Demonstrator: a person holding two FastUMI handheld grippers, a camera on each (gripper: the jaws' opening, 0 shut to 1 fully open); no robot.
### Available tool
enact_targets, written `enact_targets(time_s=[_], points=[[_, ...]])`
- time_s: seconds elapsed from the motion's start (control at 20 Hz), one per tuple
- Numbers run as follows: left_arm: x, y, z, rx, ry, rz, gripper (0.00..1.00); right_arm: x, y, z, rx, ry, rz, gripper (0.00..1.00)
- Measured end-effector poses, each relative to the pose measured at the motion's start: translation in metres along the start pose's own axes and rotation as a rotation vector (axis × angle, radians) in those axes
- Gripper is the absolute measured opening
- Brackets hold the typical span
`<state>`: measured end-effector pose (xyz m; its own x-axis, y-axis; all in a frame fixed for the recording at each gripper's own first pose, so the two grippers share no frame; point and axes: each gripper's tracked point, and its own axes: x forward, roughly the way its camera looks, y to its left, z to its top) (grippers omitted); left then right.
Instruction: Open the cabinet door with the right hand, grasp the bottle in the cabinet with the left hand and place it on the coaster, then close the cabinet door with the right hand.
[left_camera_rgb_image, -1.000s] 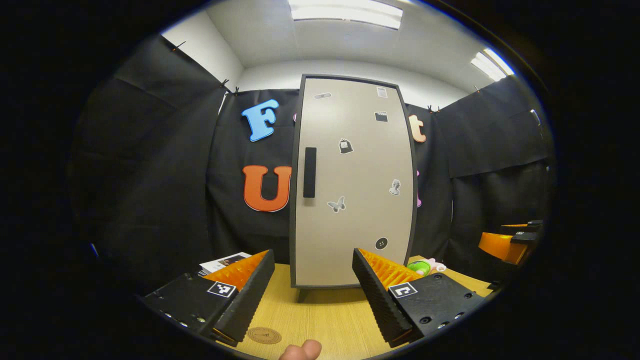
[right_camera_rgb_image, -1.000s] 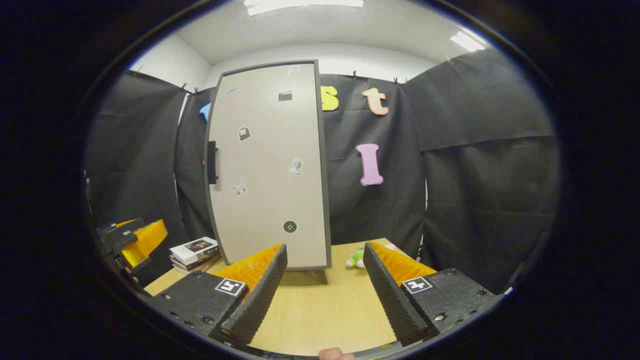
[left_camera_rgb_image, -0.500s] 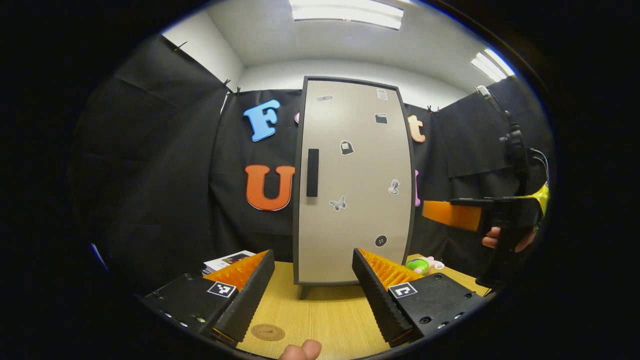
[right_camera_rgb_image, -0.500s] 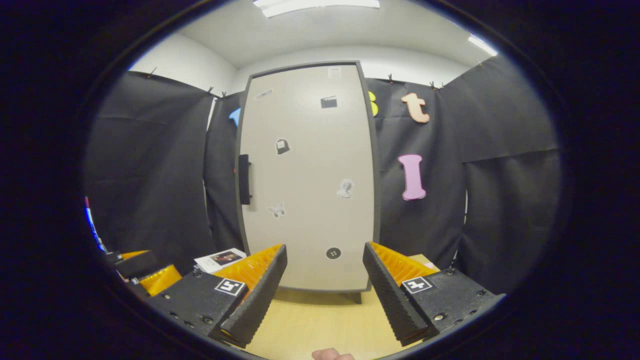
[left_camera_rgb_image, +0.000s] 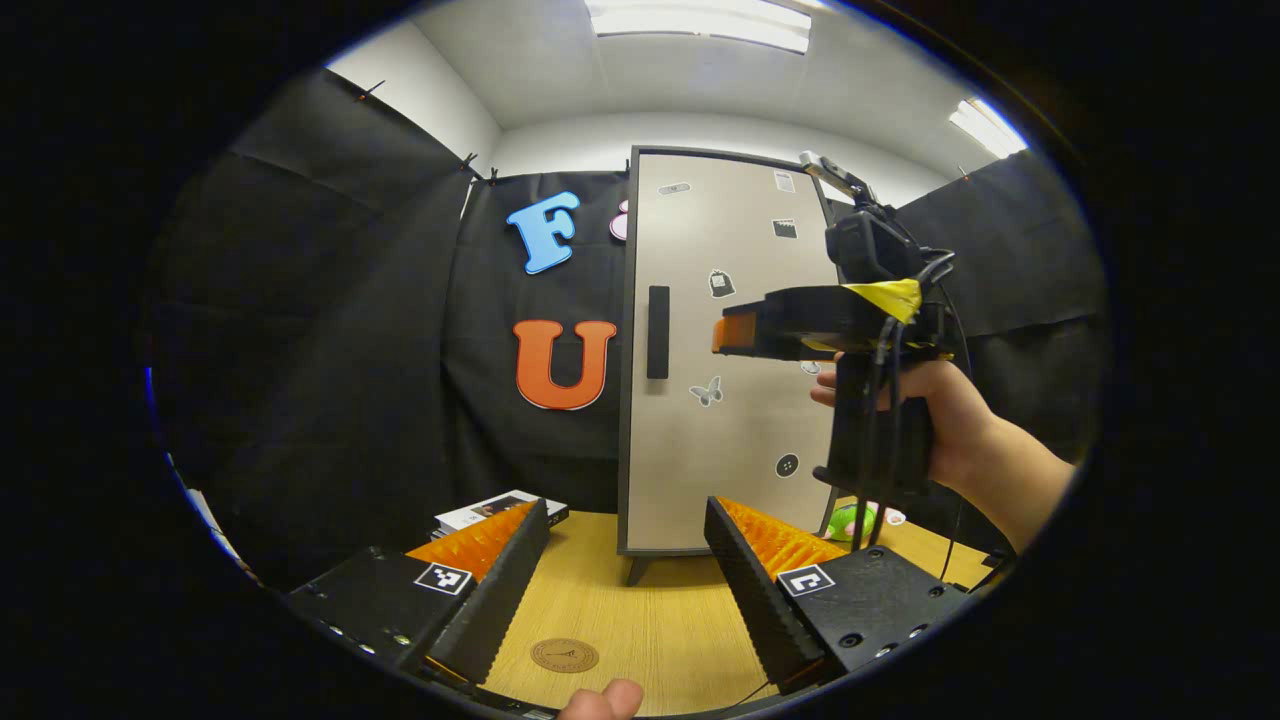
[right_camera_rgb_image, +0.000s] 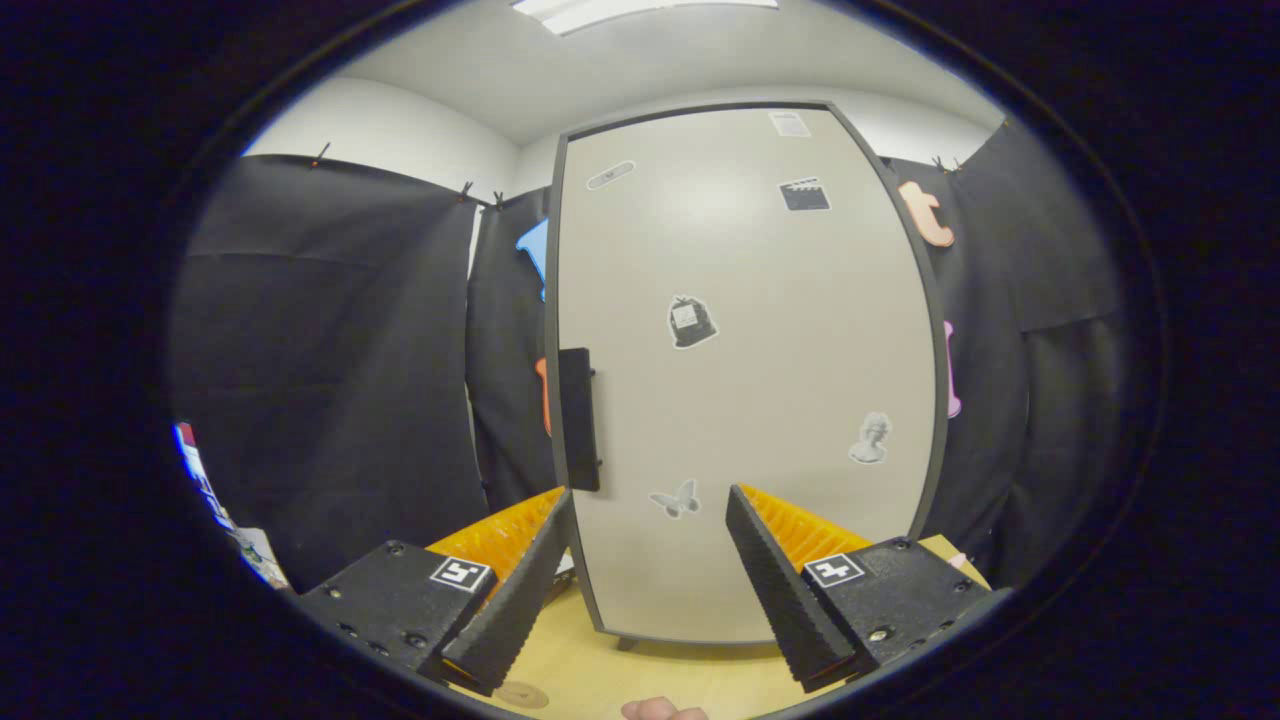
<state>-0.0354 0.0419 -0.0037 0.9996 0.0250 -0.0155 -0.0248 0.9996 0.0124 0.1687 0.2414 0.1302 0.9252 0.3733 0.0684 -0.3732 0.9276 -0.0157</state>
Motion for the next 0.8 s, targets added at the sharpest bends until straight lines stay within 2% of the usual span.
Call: enact_targets(time_s=[0.35,0.4,0.55,0.6,0.65,0.7,0.75,0.8], points=[[0.003,0.027,-0.004,0.011,-0.001,0.029,0.95,0.066,0.035,0.01,-0.037,-0.003,-0.005,0.94],[0.002,0.029,-0.004,0.016,-0.002,0.031,0.95,0.074,0.036,0.009,-0.044,-0.001,-0.018,0.99],[0.005,0.037,-0.006,0.021,-0.004,0.033,0.95,0.097,0.047,0.003,-0.053,0.02,-0.026,0.99],[0.005,0.038,-0.005,0.019,-0.003,0.032,0.95,0.104,0.048,0.001,-0.054,0.022,-0.032,0.94],[0.006,0.039,-0.006,0.017,-0.001,0.031,0.95,0.11,0.048,0.001,-0.054,0.025,-0.038,0.99],[0.007,0.041,-0.007,0.016,0.001,0.032,0.95,0.116,0.049,0.001,-0.054,0.027,-0.041,0.98],[0.008,0.043,-0.009,0.014,0.005,0.032,0.95,0.122,0.048,0.0,-0.051,0.032,-0.05,0.93],[0.009,0.044,-0.01,0.012,0.008,0.031,0.95,0.127,0.047,-0.001,-0.046,0.038,-0.059,0.95]])
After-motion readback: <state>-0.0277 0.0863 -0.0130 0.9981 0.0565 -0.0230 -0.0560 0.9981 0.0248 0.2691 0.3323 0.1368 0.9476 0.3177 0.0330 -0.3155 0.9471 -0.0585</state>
